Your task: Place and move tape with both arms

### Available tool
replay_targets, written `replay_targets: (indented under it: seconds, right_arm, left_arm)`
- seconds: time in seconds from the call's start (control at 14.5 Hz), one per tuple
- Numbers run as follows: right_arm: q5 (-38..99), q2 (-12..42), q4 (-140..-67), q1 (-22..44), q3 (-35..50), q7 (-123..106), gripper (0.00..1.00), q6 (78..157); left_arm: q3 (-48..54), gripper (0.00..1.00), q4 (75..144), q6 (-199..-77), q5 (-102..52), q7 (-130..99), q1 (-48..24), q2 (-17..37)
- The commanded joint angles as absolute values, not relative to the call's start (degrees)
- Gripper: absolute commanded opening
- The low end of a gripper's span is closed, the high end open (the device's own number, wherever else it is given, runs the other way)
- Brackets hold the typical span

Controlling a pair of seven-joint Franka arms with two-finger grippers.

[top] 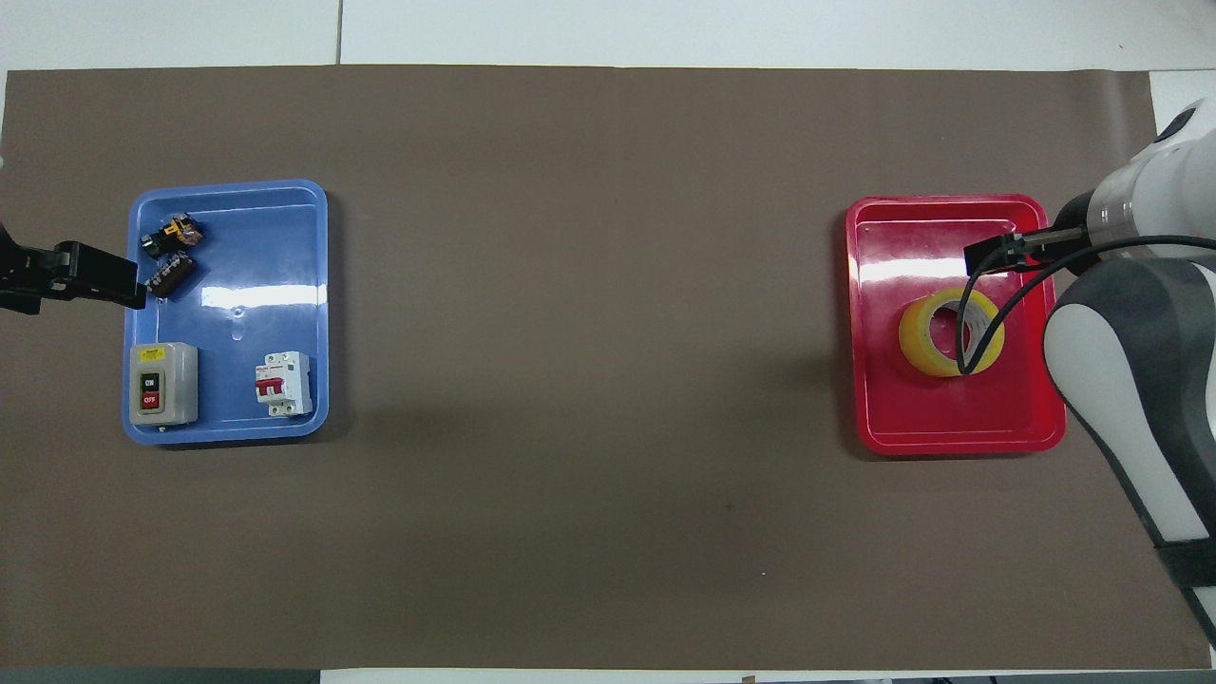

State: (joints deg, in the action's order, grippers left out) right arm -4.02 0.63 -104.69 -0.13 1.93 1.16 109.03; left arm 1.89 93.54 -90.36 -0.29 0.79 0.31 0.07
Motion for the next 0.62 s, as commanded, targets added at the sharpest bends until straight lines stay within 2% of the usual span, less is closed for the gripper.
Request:
replay_targets:
  seconds: [0.0,0.35,0.41,0.55]
  right_arm:
    - [-4.7,-2.2,-102.7,-0.5,2.1,4.2,1.00,104.8]
    - [-4.0,-2.9,-92.7,-1.9,1.1,4.2,1.00,88.7]
    - [-3.8,-3.0,-92.0,-2.9,1.1,3.9,1.00,87.2]
    - [-3.3,-4.7,-95.3,-3.1,1.2,3.6,1.00,87.3]
  left_arm:
    - [1.6,1.00,95.0,-90.4,-1.7,1.1,0.4,-1.5]
    - [1.6,1.00,95.0,-90.4,-1.7,1.1,0.4,-1.5]
    - [1.6,1.00,95.0,-90.4,-1.7,1.1,0.4,-1.5]
    - [1.6,1.00,95.0,-90.4,-1.7,1.1,0.4,-1.5]
